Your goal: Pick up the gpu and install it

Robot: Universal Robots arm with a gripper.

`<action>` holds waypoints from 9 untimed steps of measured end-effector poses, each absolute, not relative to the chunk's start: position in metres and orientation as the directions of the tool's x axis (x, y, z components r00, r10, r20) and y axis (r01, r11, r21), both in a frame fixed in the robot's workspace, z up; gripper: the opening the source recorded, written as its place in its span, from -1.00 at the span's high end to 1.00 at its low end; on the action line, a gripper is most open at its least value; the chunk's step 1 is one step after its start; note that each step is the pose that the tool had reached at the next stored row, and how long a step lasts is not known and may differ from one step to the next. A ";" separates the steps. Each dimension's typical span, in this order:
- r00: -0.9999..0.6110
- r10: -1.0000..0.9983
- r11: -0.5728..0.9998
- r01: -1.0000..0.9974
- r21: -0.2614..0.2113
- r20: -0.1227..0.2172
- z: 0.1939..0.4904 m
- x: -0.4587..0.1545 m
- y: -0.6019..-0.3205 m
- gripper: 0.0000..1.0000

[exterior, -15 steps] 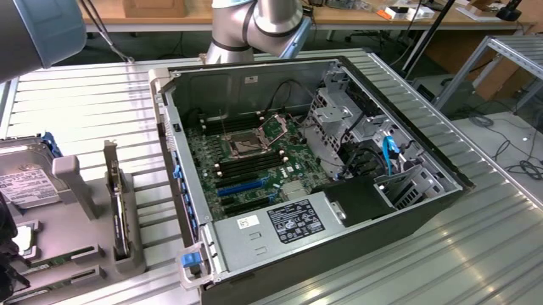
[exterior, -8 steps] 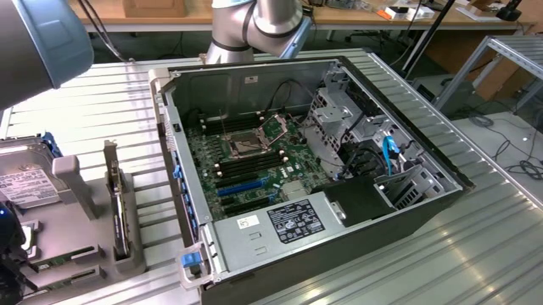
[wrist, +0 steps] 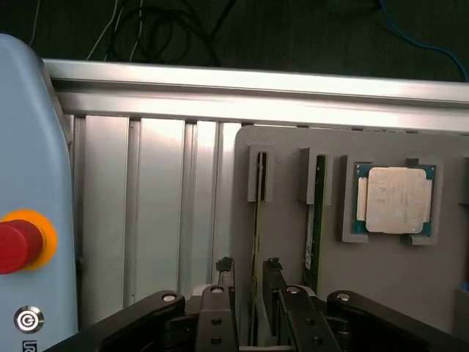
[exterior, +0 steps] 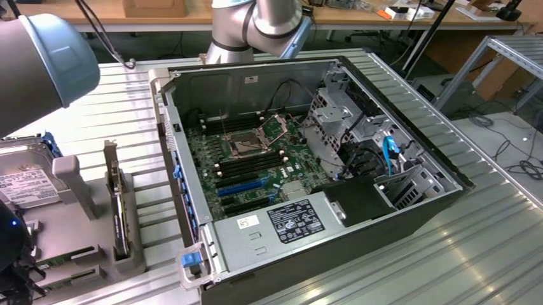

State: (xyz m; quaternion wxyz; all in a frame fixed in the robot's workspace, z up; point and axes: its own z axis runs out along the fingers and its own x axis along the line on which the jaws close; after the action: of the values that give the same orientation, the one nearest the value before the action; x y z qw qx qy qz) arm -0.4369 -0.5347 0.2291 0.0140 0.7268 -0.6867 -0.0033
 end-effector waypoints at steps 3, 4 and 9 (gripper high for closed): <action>0.057 -0.998 -0.057 -0.998 0.025 0.014 0.222 -0.437 -0.532 0.40; 0.057 -0.998 -0.057 -0.998 0.025 0.014 0.221 -0.437 -0.531 0.40; 0.057 -0.998 -0.057 -0.998 0.025 0.014 0.209 -0.437 -0.529 0.40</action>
State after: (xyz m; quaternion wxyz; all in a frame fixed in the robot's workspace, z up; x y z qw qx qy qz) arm -0.4368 -0.5288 0.2094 0.0140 0.7269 -0.6866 -0.0033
